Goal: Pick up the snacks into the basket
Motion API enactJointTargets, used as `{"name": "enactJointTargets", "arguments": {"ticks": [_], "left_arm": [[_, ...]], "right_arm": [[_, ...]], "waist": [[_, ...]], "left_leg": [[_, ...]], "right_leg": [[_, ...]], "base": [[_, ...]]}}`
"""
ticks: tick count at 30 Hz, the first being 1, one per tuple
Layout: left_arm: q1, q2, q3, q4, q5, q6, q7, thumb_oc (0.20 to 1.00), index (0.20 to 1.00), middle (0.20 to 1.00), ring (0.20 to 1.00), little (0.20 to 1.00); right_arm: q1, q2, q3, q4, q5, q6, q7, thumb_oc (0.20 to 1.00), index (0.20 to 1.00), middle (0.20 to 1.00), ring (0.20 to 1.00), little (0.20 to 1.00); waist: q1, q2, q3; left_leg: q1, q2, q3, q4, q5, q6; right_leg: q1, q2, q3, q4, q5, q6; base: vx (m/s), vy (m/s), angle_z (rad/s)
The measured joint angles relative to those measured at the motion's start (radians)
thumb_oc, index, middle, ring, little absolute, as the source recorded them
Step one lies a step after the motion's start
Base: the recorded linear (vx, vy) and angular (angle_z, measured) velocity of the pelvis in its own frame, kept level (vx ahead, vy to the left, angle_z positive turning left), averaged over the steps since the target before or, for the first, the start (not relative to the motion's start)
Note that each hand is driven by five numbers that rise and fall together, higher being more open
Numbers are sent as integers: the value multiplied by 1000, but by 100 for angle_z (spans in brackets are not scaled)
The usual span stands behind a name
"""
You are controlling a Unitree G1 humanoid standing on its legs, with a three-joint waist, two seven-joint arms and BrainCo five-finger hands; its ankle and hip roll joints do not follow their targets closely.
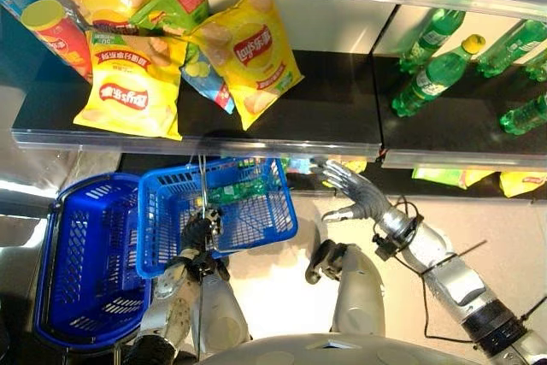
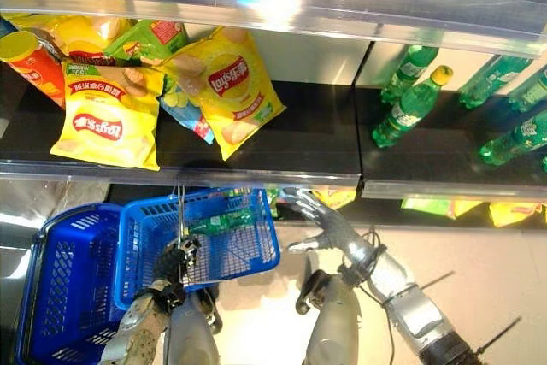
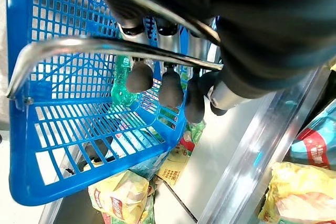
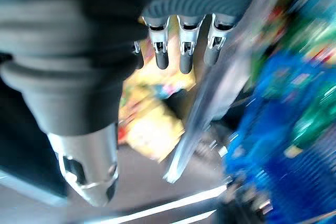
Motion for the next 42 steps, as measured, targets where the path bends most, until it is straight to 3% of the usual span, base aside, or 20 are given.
{"name": "enactJointTargets", "arguments": {"ticks": [5, 9, 13, 17, 25, 33, 36, 42], "left_arm": [[6, 3, 0, -3, 0, 0, -11, 200, 200, 200, 200, 200], [8, 4, 0, -3, -2, 0, -12, 200, 200, 200, 200, 200], [9, 5, -2, -4, -2, 1, -12, 200, 200, 200, 200, 200], [0, 10, -30, -12, -12, 3, -10, 200, 200, 200, 200, 200], [-28, 18, -66, -28, -13, 9, 14, 200, 200, 200, 200, 200], [-50, 46, -98, -63, -35, 13, 32, 200, 200, 200, 200, 200], [-61, 50, -112, -72, -36, 14, 32, 200, 200, 200, 200, 200], [-68, 68, -146, -81, -44, 24, 31, 200, 200, 200, 200, 200]], "right_arm": [[-17, -2, -37, -35, 138, 13, 10, 1000, 1000, 1000, 1000, 1000], [-48, 21, -138, -23, 132, 5, -55, 1000, 1000, 1000, 1000, 1000], [-231, 22, -188, 86, -66, -14, -208, 1000, 1000, 1000, 1000, 1000], [-373, 53, -197, 205, -234, -11, -336, 1000, 1000, 1000, 1000, 1000], [-678, 92, -173, 494, -417, 81, -505, 1000, 1000, 1000, 1000, 1000], [-1067, 139, -94, 939, -403, 138, -552, 1000, 1000, 1000, 1000, 1000], [-1181, 199, -85, 1138, -359, 141, -552, 1000, 1000, 1000, 1000, 1000], [-1271, 246, -49, 1351, -295, 146, -542, 1000, 1000, 1000, 1000, 1000]], "waist": [[0, -3, -2], [1, -3, -1], [7, -3, -1], [41, -2, -1], [83, 19, 18], [125, 38, 61], [141, 37, 68], [160, 37, 68]], "left_leg": [[1, 6, 1, 1, 2, -3], [1, 8, 1, 2, 2, -4], [1, 12, -3, 4, 2, -3], [-4, 14, -3, 4, 3, -3], [-30, 11, -20, 1, 4, -2], [-35, 8, -23, 1, 5, -2], [-38, 7, -25, 1, 5, -2], [-39, 1, -31, -5, 5, -2]], "right_leg": [[11, 0, -9, -4, -1, 2], [12, 1, -10, -5, -1, 1], [18, 3, -14, -4, -1, 1], [19, 3, -21, -7, -1, 1], [23, 0, -49, -15, -2, 2], [24, -2, -52, -15, -2, 2], [24, -2, -54, -16, -2, 2], [33, -5, -62, -19, -2, 2]], "base": [[30, -12, 4], [0, 0, 0], [0, 0, 0], [13, -9, 3], [-3, -9, 7], [0, 0, 0], [0, 0, 0], [3, -1, 5]]}}
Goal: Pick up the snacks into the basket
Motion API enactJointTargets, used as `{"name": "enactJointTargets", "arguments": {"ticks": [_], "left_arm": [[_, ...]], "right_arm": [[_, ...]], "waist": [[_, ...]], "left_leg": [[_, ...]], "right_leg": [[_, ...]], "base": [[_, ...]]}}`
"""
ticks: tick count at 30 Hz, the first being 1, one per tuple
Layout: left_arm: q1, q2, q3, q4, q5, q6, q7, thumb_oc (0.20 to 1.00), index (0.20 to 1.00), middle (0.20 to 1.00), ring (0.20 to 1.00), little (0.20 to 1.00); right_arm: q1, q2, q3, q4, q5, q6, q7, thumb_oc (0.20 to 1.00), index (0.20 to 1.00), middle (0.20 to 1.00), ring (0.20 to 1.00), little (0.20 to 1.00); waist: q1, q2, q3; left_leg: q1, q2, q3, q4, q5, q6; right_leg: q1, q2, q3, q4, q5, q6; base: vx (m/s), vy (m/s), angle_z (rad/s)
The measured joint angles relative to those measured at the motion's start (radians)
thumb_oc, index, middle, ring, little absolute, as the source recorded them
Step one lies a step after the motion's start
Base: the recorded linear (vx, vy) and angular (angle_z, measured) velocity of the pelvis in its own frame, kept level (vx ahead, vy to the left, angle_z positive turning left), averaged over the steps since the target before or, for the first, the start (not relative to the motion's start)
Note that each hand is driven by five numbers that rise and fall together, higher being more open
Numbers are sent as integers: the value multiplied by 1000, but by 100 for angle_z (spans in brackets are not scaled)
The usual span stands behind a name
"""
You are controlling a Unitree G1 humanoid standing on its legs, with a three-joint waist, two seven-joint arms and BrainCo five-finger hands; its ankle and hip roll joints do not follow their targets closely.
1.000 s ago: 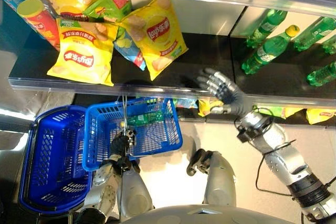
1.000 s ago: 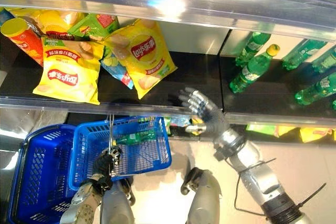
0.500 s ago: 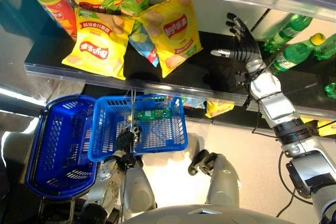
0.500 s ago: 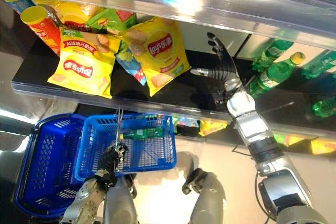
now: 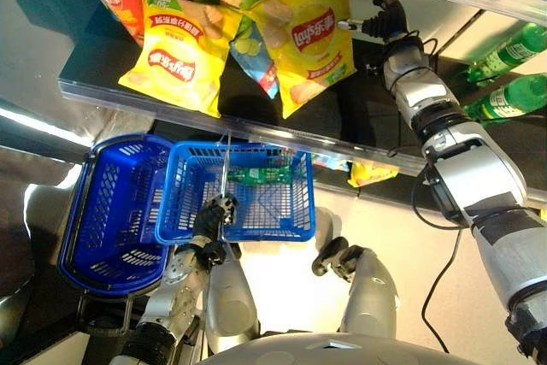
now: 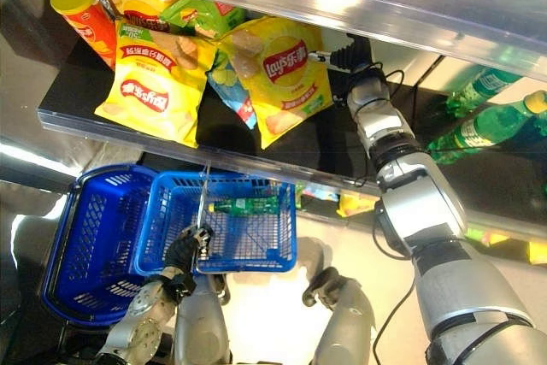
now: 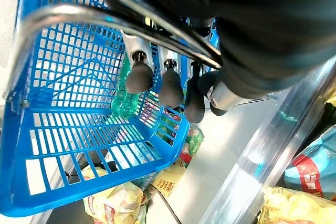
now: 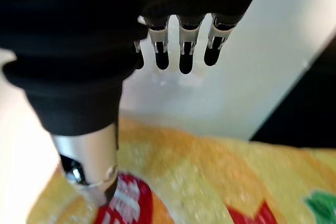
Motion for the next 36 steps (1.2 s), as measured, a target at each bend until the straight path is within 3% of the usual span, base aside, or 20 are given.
{"name": "enactJointTargets", "arguments": {"ticks": [5, 20, 36], "left_arm": [[-4, 2, -6, -5, 0, 2, -6, 200, 200, 200, 200, 200], [-4, 14, -6, -5, 0, 5, -21, 200, 200, 200, 200, 200], [-11, 18, -8, -7, 0, 20, -69, 200, 200, 200, 200, 200]], "right_arm": [[-26, 3, 21, 92, 24, 3, 28, 1000, 1000, 1000, 1000, 1000], [-29, 12, 46, 133, 79, 11, 120, 1000, 1000, 1000, 1000, 1000], [-32, -124, 52, 194, 107, 22, 198, 1000, 1000, 1000, 1000, 1000]], "waist": [[-1, 0, 0], [4, -1, 0], [27, 0, 0]], "left_leg": [[-15, -9, -17, 1, 1, 2], [-18, -14, -25, -2, 6, 4], [-30, -41, -49, -17, 18, 7]], "right_leg": [[2, -4, -4, 1, 0, 1], [11, -5, -13, 2, 0, 1], [25, -19, -29, 3, -6, 12]], "base": [[-2, 3, 9], [0, -7, 2], [6, -16, 6]]}}
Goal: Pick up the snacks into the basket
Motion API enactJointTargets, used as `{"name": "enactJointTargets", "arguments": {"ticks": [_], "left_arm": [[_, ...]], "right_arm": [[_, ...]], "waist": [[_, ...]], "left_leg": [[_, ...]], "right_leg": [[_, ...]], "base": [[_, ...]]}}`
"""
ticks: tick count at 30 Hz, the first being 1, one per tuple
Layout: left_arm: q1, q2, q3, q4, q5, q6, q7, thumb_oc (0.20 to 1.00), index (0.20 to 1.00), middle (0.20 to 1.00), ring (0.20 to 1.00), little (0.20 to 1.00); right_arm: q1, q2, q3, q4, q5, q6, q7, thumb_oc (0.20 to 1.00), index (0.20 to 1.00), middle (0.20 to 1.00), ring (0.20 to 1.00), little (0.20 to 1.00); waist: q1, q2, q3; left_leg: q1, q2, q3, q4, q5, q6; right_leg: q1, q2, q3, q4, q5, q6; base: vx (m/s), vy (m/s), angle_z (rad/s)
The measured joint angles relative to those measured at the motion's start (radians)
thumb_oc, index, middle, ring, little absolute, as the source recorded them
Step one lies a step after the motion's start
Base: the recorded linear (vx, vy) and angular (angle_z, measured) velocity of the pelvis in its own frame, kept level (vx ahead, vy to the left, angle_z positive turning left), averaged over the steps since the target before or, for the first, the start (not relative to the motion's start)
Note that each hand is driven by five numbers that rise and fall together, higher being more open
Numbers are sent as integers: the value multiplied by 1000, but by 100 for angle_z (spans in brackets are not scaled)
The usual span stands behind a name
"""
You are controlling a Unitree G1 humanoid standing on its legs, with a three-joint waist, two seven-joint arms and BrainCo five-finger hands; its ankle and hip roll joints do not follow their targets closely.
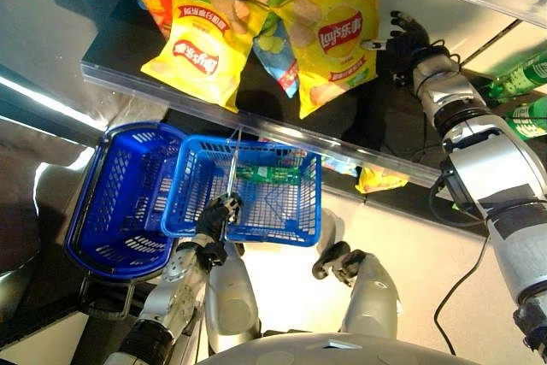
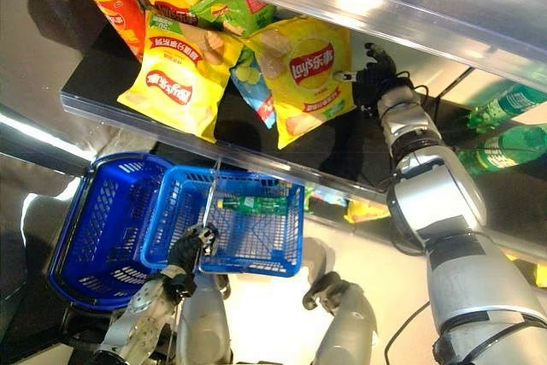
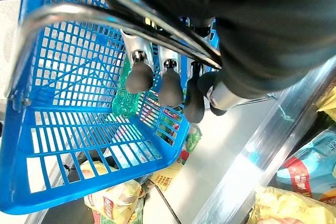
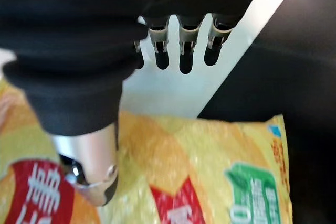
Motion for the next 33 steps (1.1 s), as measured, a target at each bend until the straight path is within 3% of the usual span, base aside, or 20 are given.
{"name": "enactJointTargets", "arguments": {"ticks": [16, 25, 33], "left_arm": [[-16, 0, -11, 0, -7, 5, -6, 200, 200, 200, 200, 200], [-25, 1, -26, -1, -27, 5, -11, 200, 200, 200, 200, 200], [-31, 2, -31, -1, -27, 5, -12, 200, 200, 200, 200, 200]], "right_arm": [[0, -2, -1, -3, 85, 2, 34, 1000, 1000, 1000, 1000, 1000], [0, 74, 4, -48, 138, 2, 57, 1000, 1000, 1000, 1000, 1000], [0, 80, 9, -48, 162, 3, 58, 1000, 1000, 1000, 1000, 1000]], "waist": [[15, 22, 12], [20, 26, 14], [31, 26, 14]], "left_leg": [[-6, -17, -18, -18, 17, -1], [-17, -17, -27, -18, 19, 0], [-22, -22, -31, -19, 19, 0]], "right_leg": [[2, -10, -2, 3, -4, 6], [2, -9, -5, 1, -6, 9], [2, -7, -9, 1, -6, 9]], "base": [[1, -5, 3], [2, 0, 2], [0, 0, 0]]}}
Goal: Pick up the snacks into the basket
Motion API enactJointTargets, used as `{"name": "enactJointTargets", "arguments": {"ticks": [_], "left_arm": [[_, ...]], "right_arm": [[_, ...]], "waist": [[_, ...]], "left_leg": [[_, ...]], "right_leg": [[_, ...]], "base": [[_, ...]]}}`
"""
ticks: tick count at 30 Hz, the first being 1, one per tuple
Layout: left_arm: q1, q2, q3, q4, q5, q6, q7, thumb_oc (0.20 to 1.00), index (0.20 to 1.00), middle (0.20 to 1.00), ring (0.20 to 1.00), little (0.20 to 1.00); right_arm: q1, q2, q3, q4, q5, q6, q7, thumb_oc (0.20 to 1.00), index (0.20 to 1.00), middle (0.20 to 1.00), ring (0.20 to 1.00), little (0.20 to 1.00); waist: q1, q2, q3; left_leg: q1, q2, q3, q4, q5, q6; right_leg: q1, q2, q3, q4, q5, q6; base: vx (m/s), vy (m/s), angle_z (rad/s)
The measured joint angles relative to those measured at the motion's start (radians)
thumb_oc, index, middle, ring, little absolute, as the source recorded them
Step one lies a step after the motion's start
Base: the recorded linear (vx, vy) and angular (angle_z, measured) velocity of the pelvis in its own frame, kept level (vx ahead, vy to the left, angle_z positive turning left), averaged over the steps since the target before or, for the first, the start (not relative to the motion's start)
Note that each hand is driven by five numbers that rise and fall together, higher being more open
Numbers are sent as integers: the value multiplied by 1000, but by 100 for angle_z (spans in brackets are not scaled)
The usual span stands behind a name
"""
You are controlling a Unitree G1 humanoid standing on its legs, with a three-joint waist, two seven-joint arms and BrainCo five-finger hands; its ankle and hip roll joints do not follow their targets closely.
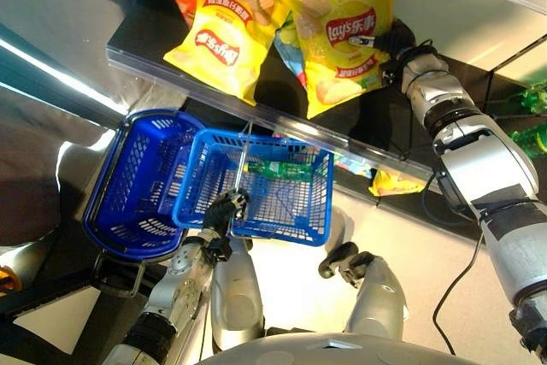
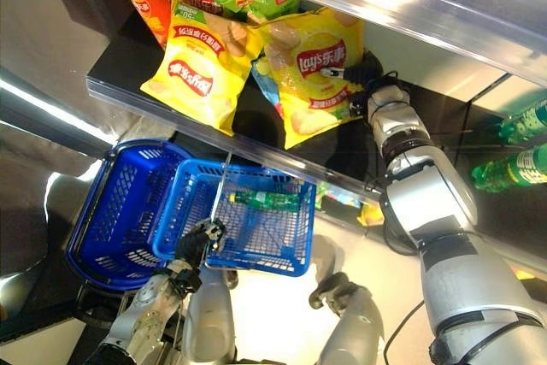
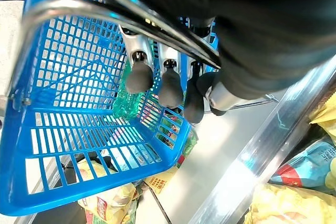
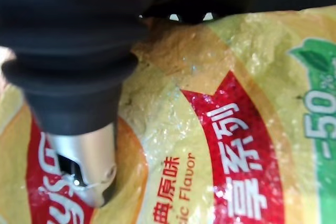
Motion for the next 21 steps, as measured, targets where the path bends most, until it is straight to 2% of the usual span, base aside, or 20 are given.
{"name": "enactJointTargets", "arguments": {"ticks": [1, 2, 15, 21], "left_arm": [[0, 0, 0, 0, 0, 0, 0, 200, 200, 200, 200, 200], [0, 0, 0, 0, 0, 0, 0, 200, 200, 200, 200, 200], [-3, 1, 0, 0, -1, 0, 9, 200, 200, 200, 200, 200], [-5, 4, -1, -2, -7, 0, 20, 200, 200, 200, 200, 200]], "right_arm": [[0, 0, 0, 0, 5, 0, 0, 464, 464, 464, 464, 464], [0, -1, 0, 0, 5, 0, 0, 200, 200, 200, 200, 200], [-6, 3, -11, -19, 1, -15, -4, 200, 200, 200, 200, 200], [2, 33, -6, -44, -52, -14, -56, 200, 200, 200, 200, 200]], "waist": [[0, 0, 0], [0, 0, 0], [-1, 0, 0], [-9, 0, 2]], "left_leg": [[-1, -1, 0, 0, 0, 0], [-1, -2, -1, 0, 0, 1], [-1, -5, -5, 0, 10, 4], [6, 2, -10, 6, 14, 6]], "right_leg": [[0, 0, 0, 0, 0, 0], [0, -1, 0, 0, 0, 0], [0, -4, -1, 2, 0, 0], [9, -5, -1, 7, 0, 0]], "base": [[0, 0, 0], [0, 0, 0], [-2, 2, 0], [-3, 5, 0]]}}
